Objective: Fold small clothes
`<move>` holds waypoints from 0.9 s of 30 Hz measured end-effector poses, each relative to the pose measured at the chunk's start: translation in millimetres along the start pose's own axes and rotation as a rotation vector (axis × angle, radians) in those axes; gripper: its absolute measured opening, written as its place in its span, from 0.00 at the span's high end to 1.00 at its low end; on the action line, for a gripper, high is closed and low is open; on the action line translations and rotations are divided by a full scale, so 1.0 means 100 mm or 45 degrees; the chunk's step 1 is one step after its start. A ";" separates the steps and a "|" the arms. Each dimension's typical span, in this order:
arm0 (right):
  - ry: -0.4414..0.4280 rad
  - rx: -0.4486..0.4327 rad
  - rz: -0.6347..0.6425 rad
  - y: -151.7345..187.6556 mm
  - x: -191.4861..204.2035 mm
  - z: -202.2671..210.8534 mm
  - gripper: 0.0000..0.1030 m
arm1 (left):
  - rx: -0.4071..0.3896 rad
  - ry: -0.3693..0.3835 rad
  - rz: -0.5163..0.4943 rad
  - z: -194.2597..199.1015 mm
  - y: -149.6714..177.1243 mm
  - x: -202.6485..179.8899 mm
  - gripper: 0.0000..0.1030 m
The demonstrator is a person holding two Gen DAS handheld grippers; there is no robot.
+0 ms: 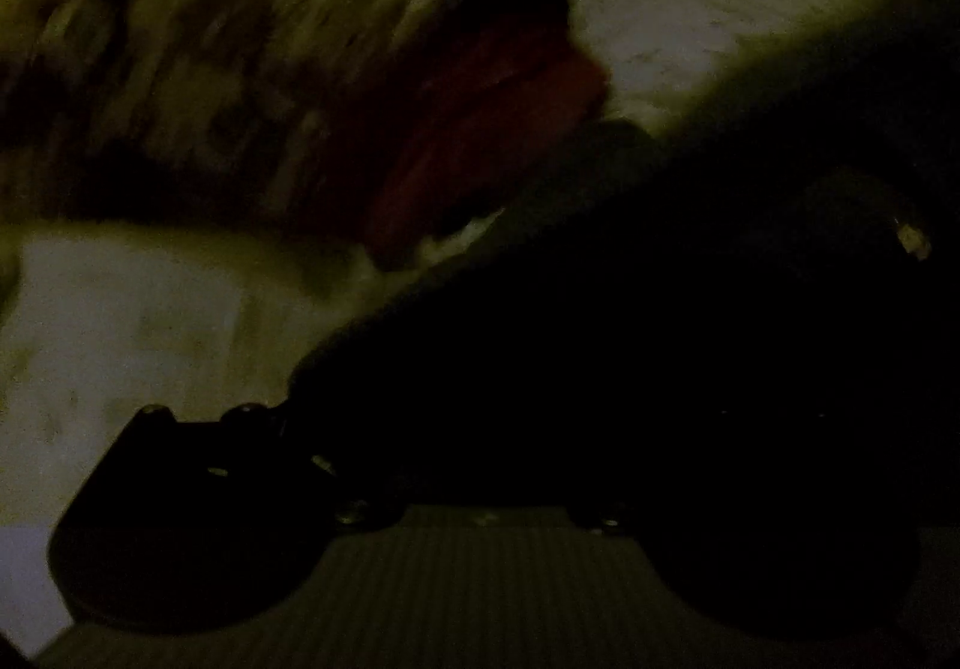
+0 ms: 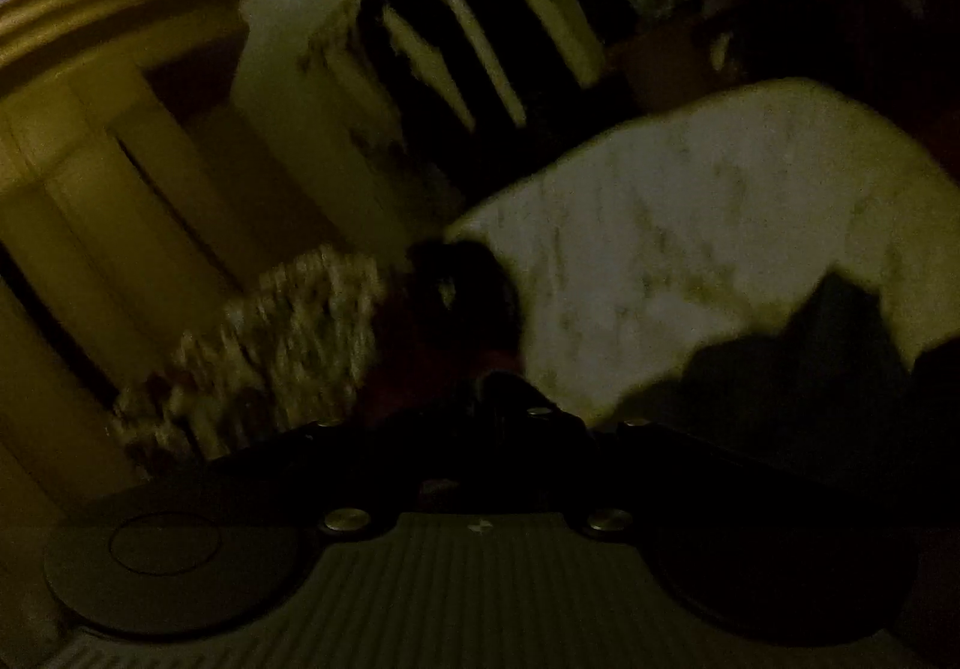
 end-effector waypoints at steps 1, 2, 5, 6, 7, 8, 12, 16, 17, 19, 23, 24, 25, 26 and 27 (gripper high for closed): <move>0.008 0.020 0.013 0.09 0.00 -0.09 0.91 | 0.002 -0.016 0.016 0.01 0.05 0.05 0.01; 0.010 0.035 0.023 0.14 0.00 -0.16 0.91 | 0.011 -0.046 -0.003 0.01 0.11 0.06 0.01; -0.017 0.058 0.044 0.26 0.02 -0.33 0.91 | 0.026 -0.100 -0.045 0.04 0.26 0.03 0.01; -0.036 0.053 0.053 0.27 0.04 -0.34 0.91 | 0.029 -0.112 -0.062 0.05 0.27 0.00 0.01; -0.051 0.038 0.087 0.25 0.06 -0.36 0.91 | 0.034 -0.128 -0.085 0.05 0.27 -0.03 0.01; -0.061 0.024 0.142 0.23 0.09 -0.36 0.91 | 0.044 -0.147 -0.102 0.04 0.26 -0.05 0.01; 0.038 0.143 0.256 0.40 -0.11 -0.61 0.91 | 0.106 -0.124 -0.124 0.07 0.24 -0.12 0.00; 0.172 0.281 0.217 0.77 -0.63 -0.77 0.91 | 0.148 -0.002 -0.145 0.09 0.21 -0.10 0.00; 0.191 0.337 0.186 0.89 -0.76 -0.81 0.91 | 0.163 0.036 -0.157 0.11 0.23 -0.09 0.00; 0.236 0.469 0.139 1.12 -0.94 -0.88 0.89 | 0.172 0.107 -0.160 0.20 0.24 -0.06 0.00; 0.253 0.521 0.080 1.30 -1.05 -0.84 0.89 | 0.222 0.246 -0.097 0.33 0.30 0.11 0.00; 0.253 0.519 0.050 1.28 -1.05 -0.82 0.85 | 0.223 0.279 -0.081 0.37 0.32 0.17 0.00; 0.254 0.527 0.029 1.27 -1.05 -0.80 0.78 | 0.222 0.293 -0.075 0.41 0.33 0.23 0.00; 0.258 0.538 0.031 1.26 -1.04 -0.79 0.74 | 0.215 0.303 -0.070 0.46 0.33 0.28 0.00; 0.276 0.556 0.061 1.25 -0.99 -0.78 0.64 | 0.205 0.311 -0.059 0.51 0.32 0.34 0.00</move>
Point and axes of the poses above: each gripper's, at about its wrist camera, not at the fingertips, and z roughly against the way its jaws point, x to its left, y to its underside, the point moved 5 cm from there along -z, roughly the way its jaws point, and after that the axes turned 6 degrees about -y, right-handed, at the moved point
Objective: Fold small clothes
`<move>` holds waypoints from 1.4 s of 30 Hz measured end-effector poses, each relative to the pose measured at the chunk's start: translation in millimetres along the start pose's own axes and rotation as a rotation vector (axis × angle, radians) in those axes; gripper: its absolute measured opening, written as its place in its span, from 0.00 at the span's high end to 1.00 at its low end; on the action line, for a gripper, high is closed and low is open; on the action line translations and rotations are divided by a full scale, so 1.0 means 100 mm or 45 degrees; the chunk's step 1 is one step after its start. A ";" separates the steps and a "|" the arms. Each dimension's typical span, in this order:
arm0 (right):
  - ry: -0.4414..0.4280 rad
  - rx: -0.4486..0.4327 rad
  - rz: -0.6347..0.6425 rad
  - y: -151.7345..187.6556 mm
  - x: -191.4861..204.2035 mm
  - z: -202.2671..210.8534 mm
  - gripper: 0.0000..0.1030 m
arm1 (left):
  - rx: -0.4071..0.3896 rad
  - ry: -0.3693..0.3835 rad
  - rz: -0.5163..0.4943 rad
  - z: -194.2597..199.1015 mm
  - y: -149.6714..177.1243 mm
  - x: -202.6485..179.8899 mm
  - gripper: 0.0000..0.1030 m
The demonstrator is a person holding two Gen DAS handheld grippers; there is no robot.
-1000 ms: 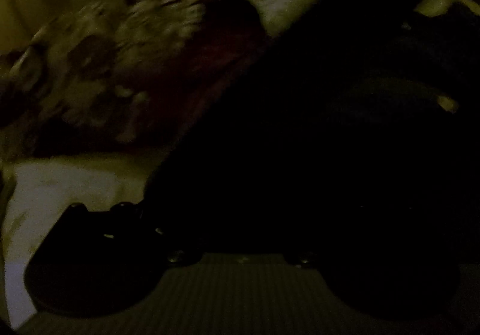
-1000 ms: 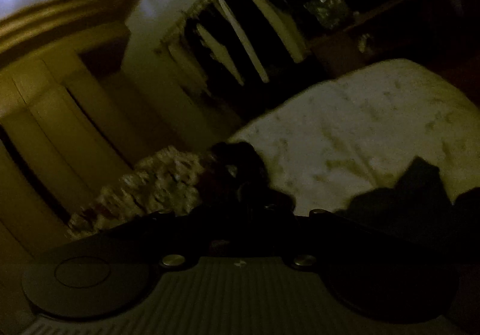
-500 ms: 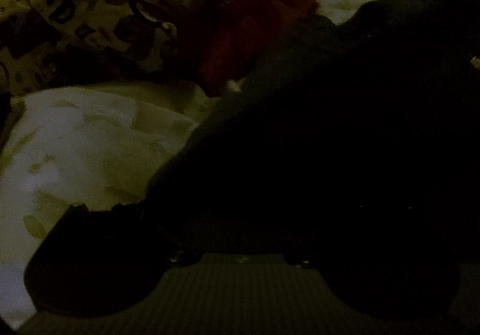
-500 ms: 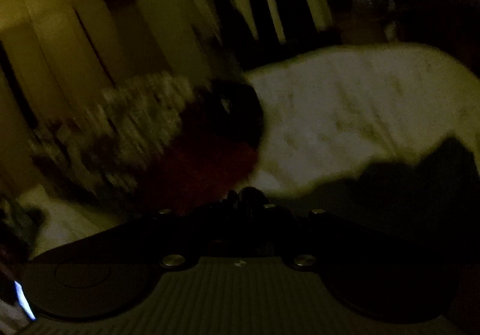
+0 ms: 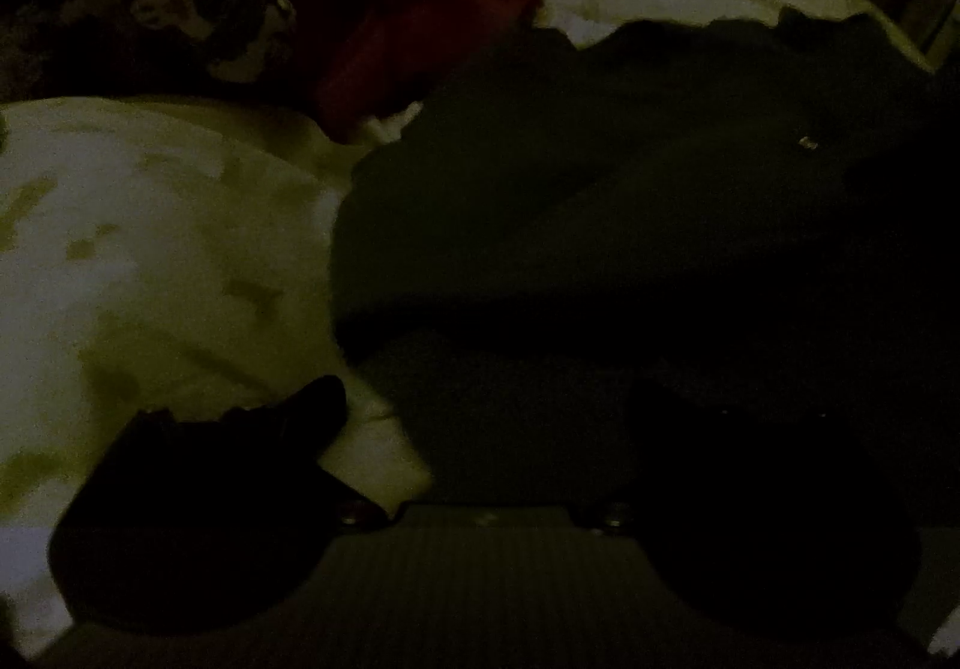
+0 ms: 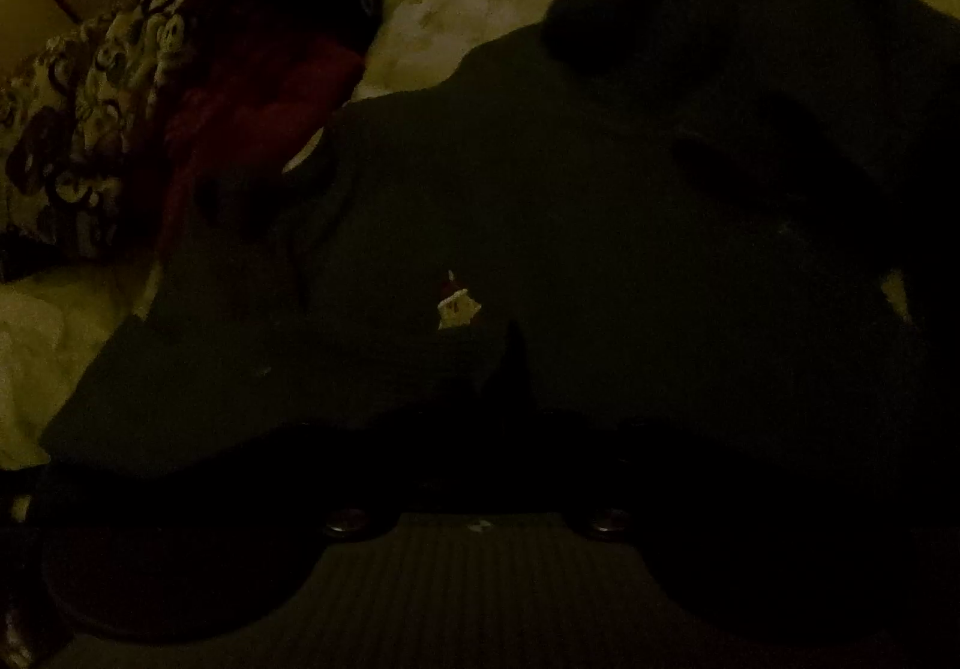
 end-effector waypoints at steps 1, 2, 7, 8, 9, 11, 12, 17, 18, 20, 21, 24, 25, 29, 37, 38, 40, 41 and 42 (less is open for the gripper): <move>0.052 0.015 0.046 -0.01 0.05 0.04 0.58 | -0.015 0.005 0.010 0.06 0.00 0.05 0.00; 0.115 0.002 0.091 -0.02 0.11 0.12 0.57 | -0.037 0.011 0.019 0.14 -0.02 0.11 0.00; 0.272 -0.280 0.340 -0.23 0.48 0.64 0.16 | -0.193 0.024 0.228 0.39 -0.28 0.62 0.00; 0.211 -0.306 0.381 -0.26 0.59 0.67 0.16 | -0.215 0.040 0.269 0.40 -0.32 0.68 0.00; 0.112 -0.300 0.405 -0.30 0.73 0.64 0.16 | -0.222 0.044 0.304 0.37 -0.36 0.73 0.00; -0.072 -0.246 0.397 -0.37 0.97 0.48 0.16 | -0.206 0.039 0.315 0.27 -0.41 0.70 0.00; -0.171 -0.217 0.372 -0.41 1.07 0.38 0.16 | -0.201 0.031 0.292 0.22 -0.43 0.64 0.00; -0.426 -0.028 0.419 -0.41 1.80 -0.41 0.25 | -0.165 0.007 0.047 -0.10 -0.39 0.14 0.00; -0.451 0.013 0.446 -0.38 1.94 -0.57 0.26 | -0.142 -0.005 0.025 -0.20 -0.36 0.09 0.00; -0.508 0.074 0.484 -0.33 2.16 -0.85 0.26 | -0.106 -0.066 0.004 -0.34 -0.31 0.07 0.00; -0.516 0.098 0.489 -0.32 2.21 -0.95 0.26 | -0.094 -0.094 0.001 -0.39 -0.28 0.08 0.00; -0.519 0.164 0.471 -0.29 2.32 -1.30 0.26 | -0.086 -0.101 -0.031 -0.47 -0.21 0.10 0.00; -0.528 0.184 0.443 -0.28 2.34 -1.40 0.27 | -0.088 -0.102 -0.042 -0.47 -0.19 0.10 0.00; -0.577 0.188 0.467 -0.31 2.46 -1.45 0.93 | -0.093 -0.105 -0.061 -0.48 -0.17 0.09 0.00; -0.422 -0.130 0.689 -0.45 2.92 -1.42 0.92 | -0.069 -0.150 -0.086 -0.57 -0.13 0.05 0.00; -0.383 -0.134 0.735 -0.42 2.94 -1.47 0.86 | -0.067 -0.152 -0.090 -0.57 -0.13 0.05 0.00; -0.374 -0.042 0.704 -0.34 2.90 -1.59 0.44 | -0.069 -0.141 -0.091 -0.56 -0.12 0.06 0.00; -0.369 -0.030 0.658 -0.33 2.85 -1.58 0.40 | -0.071 -0.134 -0.089 -0.56 -0.11 0.07 0.00; -0.372 -0.059 0.631 -0.32 2.80 -1.51 0.39 | -0.070 -0.130 -0.090 -0.56 -0.11 0.08 0.00</move>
Point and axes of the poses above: each gripper's, at about its wrist camera, not at the fingertips, and z roughly against the way its jaws point, x to its left, y to its underside, the point moved 5 cm from there along -z, roughly the way its jaws point, and after that the axes turned 6 degrees about -y, right-handed, at the moved point
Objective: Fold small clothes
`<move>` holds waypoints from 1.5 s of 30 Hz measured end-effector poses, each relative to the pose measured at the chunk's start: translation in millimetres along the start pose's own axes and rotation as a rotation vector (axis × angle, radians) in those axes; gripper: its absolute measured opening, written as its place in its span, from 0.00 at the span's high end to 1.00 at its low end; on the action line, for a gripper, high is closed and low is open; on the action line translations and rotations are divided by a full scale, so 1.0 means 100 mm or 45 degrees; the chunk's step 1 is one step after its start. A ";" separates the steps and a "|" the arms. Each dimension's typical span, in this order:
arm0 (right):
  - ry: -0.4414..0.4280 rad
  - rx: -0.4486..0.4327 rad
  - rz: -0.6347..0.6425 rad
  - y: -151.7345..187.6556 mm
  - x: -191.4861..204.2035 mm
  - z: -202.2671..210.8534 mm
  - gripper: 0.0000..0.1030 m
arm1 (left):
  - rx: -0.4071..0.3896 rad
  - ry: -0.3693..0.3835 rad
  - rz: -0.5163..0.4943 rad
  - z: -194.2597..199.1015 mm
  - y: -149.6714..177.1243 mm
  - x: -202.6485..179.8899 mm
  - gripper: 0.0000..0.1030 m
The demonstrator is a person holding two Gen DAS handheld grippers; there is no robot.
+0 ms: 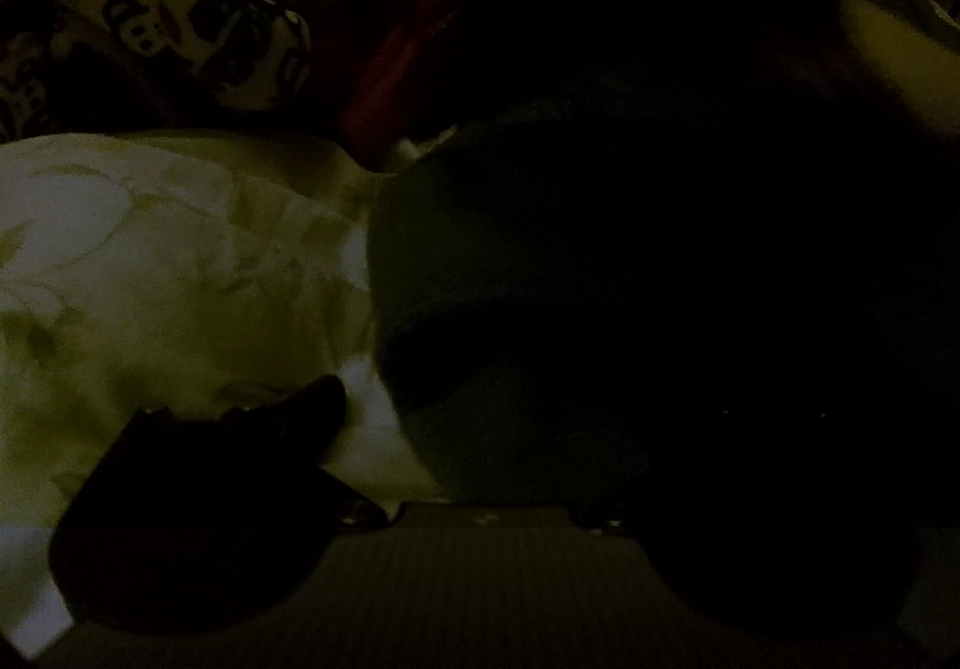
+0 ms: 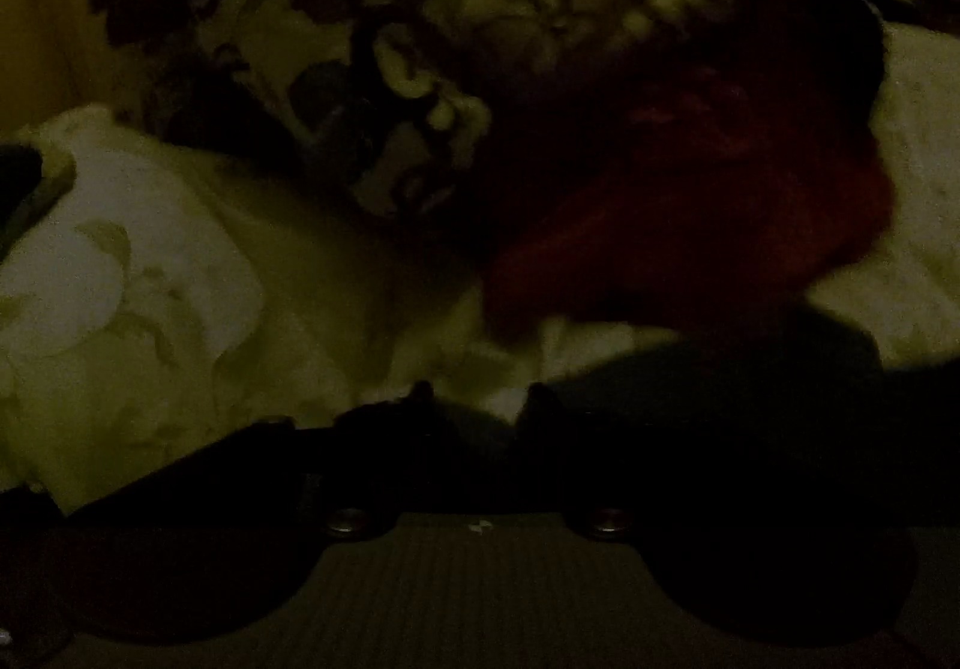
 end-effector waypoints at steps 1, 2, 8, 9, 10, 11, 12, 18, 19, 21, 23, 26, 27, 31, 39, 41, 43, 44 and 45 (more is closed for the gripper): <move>0.005 -0.061 -0.011 0.00 -0.03 0.16 0.31 | 0.001 0.004 -0.001 0.01 0.00 0.00 0.00; 0.021 -0.116 -0.022 0.00 -0.07 0.35 0.22 | 0.002 0.012 -0.001 0.02 0.00 0.01 0.00; 0.165 -0.088 -0.159 0.39 -0.54 1.47 0.15 | -0.048 0.151 0.140 0.28 -0.09 0.13 0.00; 0.199 -0.065 -0.196 0.51 -0.63 1.61 0.23 | -0.064 0.171 0.156 0.35 -0.11 0.13 0.00; 0.237 -0.050 -0.233 0.64 -0.71 1.75 0.33 | -0.080 0.185 0.164 0.42 -0.13 0.12 0.00; 0.273 -0.041 -0.263 0.77 -0.79 1.87 0.35 | -0.101 0.189 0.164 0.48 -0.15 0.10 0.00; 0.308 -0.021 -0.277 0.88 -0.87 1.97 0.36 | -0.122 0.185 0.154 0.52 -0.18 0.07 0.00; 0.502 0.061 -0.335 1.42 -1.28 1.99 0.38 | -0.151 0.096 0.059 0.37 -0.38 -0.30 0.00; 0.487 0.041 -0.376 1.48 -1.35 1.96 0.38 | -0.128 0.063 0.030 0.31 -0.38 -0.37 0.00; 0.491 0.014 -0.396 1.51 -1.41 1.92 0.36 | -0.064 -0.018 -0.041 0.14 -0.37 -0.49 0.00; 0.478 0.026 -0.383 1.49 -1.40 1.90 0.31 | -0.045 -0.053 -0.085 0.10 -0.35 -0.55 0.00; 0.446 -0.044 -0.395 1.33 -1.37 2.12 0.30 | -0.078 -0.023 -0.089 0.21 -0.34 -0.57 0.00; 0.454 -0.086 -0.390 1.25 -1.39 2.28 0.23 | -0.079 0.005 -0.075 0.25 -0.35 -0.58 0.00; 0.644 -0.197 -0.271 0.88 -1.54 2.88 0.05 | -0.074 0.106 -0.056 0.33 -0.38 -0.72 0.00; 0.853 0.087 0.019 0.67 -1.97 2.76 0.17 | -0.008 0.217 -0.149 0.36 -0.11 -1.02 0.00; 0.971 0.198 0.056 0.75 -2.12 2.60 0.17 | 0.008 0.206 -0.146 0.36 -0.07 -0.99 0.00; 0.974 0.281 0.027 0.84 -2.26 2.50 0.23 | 0.007 0.203 -0.130 0.36 -0.06 -0.94 0.00; 0.971 0.296 0.029 0.87 -2.31 2.47 0.29 | 0.011 0.198 -0.120 0.35 -0.07 -0.91 0.00; 0.996 0.289 0.020 0.87 -2.35 2.49 0.67 | 0.017 0.187 -0.109 0.34 -0.06 -0.88 0.00</move>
Point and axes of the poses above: each gripper's, at about its wrist camera, not at the fingertips, and z roughly against the way its jaws point, x to its left, y to its underside, the point moved 5 cm from there along -z, roughly the way its jaws point, and after that the axes turned 6 degrees about -y, right-handed, at the moved point
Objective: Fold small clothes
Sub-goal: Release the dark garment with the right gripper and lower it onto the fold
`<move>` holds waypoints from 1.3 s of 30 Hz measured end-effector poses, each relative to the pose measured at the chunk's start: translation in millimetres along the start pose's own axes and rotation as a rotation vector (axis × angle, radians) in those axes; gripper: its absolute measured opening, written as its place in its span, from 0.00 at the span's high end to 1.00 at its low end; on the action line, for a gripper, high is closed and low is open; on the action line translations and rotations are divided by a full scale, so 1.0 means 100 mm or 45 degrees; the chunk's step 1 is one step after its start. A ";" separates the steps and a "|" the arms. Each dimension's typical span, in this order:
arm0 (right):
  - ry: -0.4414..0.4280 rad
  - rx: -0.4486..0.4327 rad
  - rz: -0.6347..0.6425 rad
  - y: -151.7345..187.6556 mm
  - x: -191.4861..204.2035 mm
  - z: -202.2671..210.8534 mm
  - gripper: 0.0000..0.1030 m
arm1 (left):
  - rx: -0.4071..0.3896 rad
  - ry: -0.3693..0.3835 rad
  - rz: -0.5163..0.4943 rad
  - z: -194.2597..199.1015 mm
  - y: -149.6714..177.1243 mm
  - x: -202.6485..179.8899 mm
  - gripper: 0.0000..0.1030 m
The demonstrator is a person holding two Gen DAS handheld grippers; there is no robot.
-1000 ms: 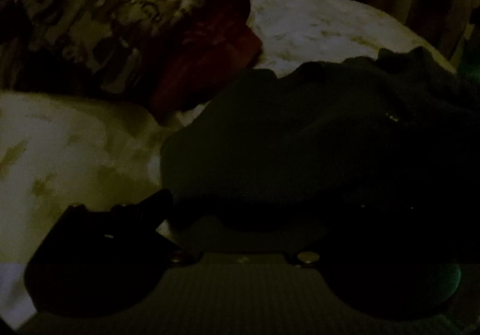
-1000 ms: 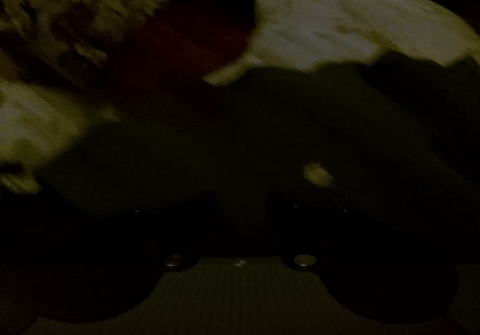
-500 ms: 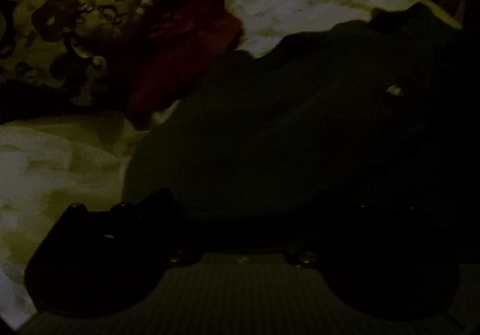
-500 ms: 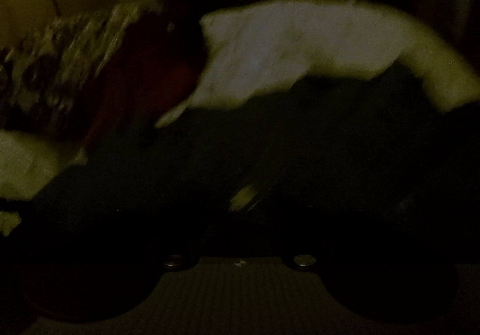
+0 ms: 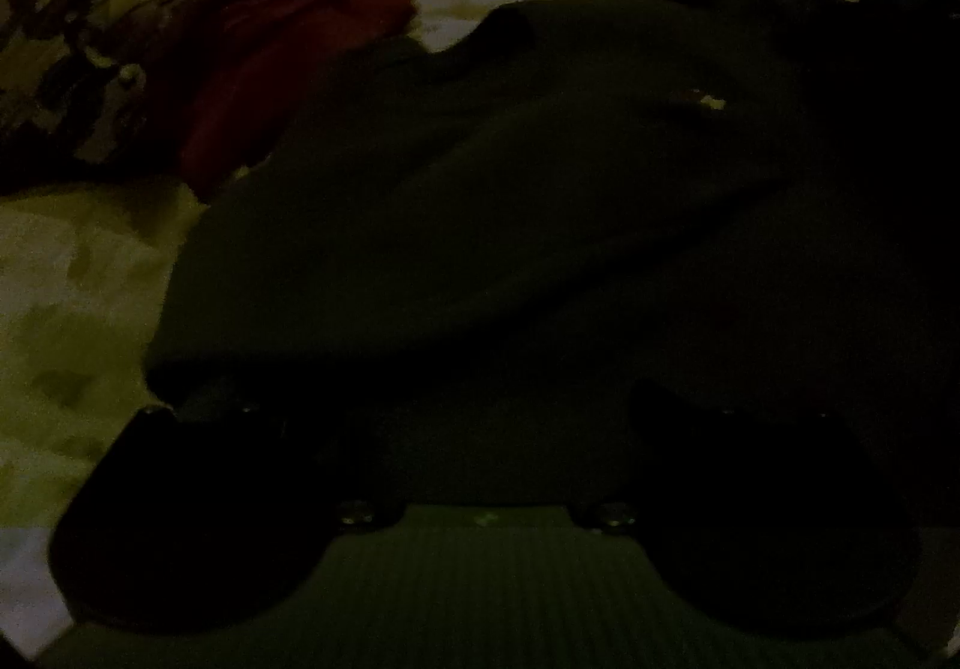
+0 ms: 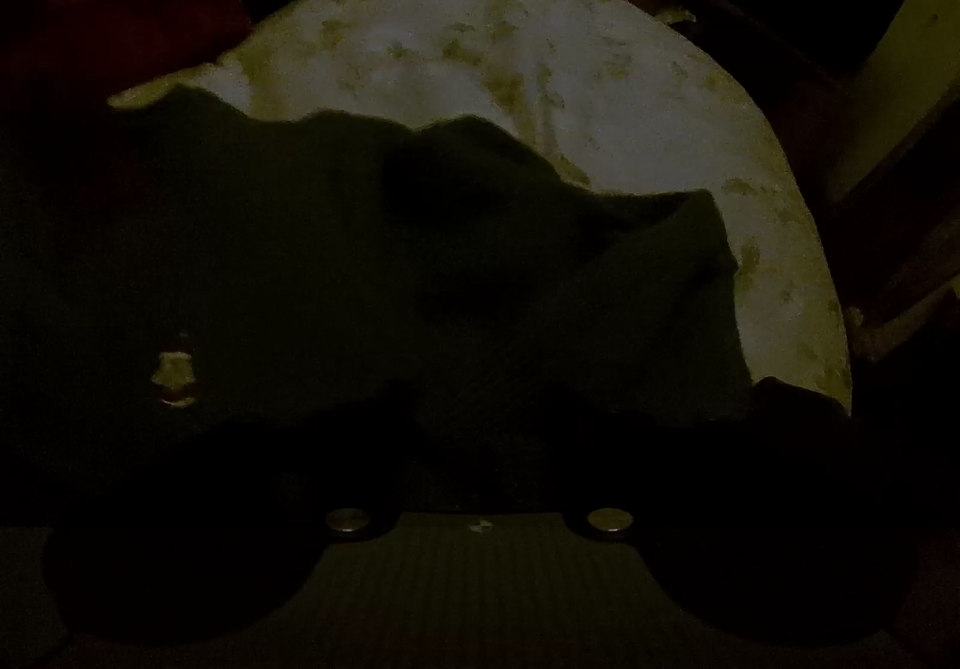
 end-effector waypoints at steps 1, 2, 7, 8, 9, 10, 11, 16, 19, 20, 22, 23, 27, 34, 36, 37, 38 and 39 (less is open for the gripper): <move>0.037 -0.006 -0.030 -0.02 -0.05 0.02 0.80 | 0.004 -0.006 0.007 -0.01 0.00 0.02 0.00; 0.046 -0.024 -0.058 -0.05 -0.11 0.06 0.80 | 0.008 -0.007 0.013 -0.02 0.01 0.04 0.00; 0.083 -0.158 -0.239 -0.35 -0.69 0.47 0.83 | 0.021 -0.002 0.018 -0.08 0.01 0.06 0.00; 0.091 -0.194 -0.297 -0.42 -0.86 0.58 0.83 | 0.018 0.002 0.010 -0.07 0.00 0.04 0.00; 0.104 -0.241 -0.374 -0.51 -1.07 0.71 0.83 | 0.016 0.012 0.006 -0.05 0.01 0.05 0.00; 0.103 -0.287 -0.455 -0.55 -1.29 0.84 0.83 | 0.013 0.026 0.002 -0.03 0.01 0.03 0.00; 0.065 -0.354 -0.548 -0.62 -1.50 1.00 0.83 | 0.012 0.032 -0.006 -0.02 0.01 0.02 0.00; -0.429 -0.706 -0.931 -0.83 -2.03 1.79 0.83 | 0.011 0.043 -0.034 0.00 0.03 -0.08 0.00; -0.822 -0.860 -1.088 -0.92 -2.06 2.19 0.83 | 0.010 0.068 -0.028 0.03 0.04 -0.08 0.00; -0.947 -0.897 -1.091 -0.96 -2.00 2.30 0.83 | 0.008 0.068 -0.030 0.05 0.05 -0.08 0.00; -1.067 -0.913 -1.045 -1.09 -1.78 2.52 0.83 | -0.001 0.063 -0.038 0.09 0.06 -0.06 0.00; -1.137 -0.910 -1.033 -1.15 -1.64 2.59 0.83 | -0.009 0.060 -0.037 0.12 0.06 -0.04 0.00; -1.390 -0.792 -0.962 -1.40 -0.90 2.65 0.83 | -0.040 0.056 0.019 0.28 0.11 0.10 0.00; -1.525 -0.374 -0.825 -1.58 0.71 1.76 0.82 | -0.068 0.012 0.073 0.54 0.34 0.45 0.00; -1.498 -0.263 -0.765 -1.55 1.13 1.47 0.82 | -0.058 -0.033 0.073 0.54 0.43 0.54 0.00; -1.496 -0.224 -0.738 -1.53 1.33 1.31 0.82 | -0.056 -0.047 0.072 0.53 0.46 0.57 0.00; -1.478 -0.190 -0.710 -1.50 1.50 1.15 0.82 | -0.055 -0.051 0.072 0.53 0.49 0.59 0.00; -1.440 -0.166 -0.675 -1.47 1.60 1.04 0.82 | -0.059 -0.047 0.071 0.53 0.51 0.60 0.00</move>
Point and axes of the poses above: each gripper's, at about its wrist camera, not at the fingertips, and z roughly against the way its jaws point, x to its left, y to its underside, the point moved 5 cm from there along -z, roughly the way its jaws point, and after that the axes turned 6 degrees about -y, right-handed, at the moved point
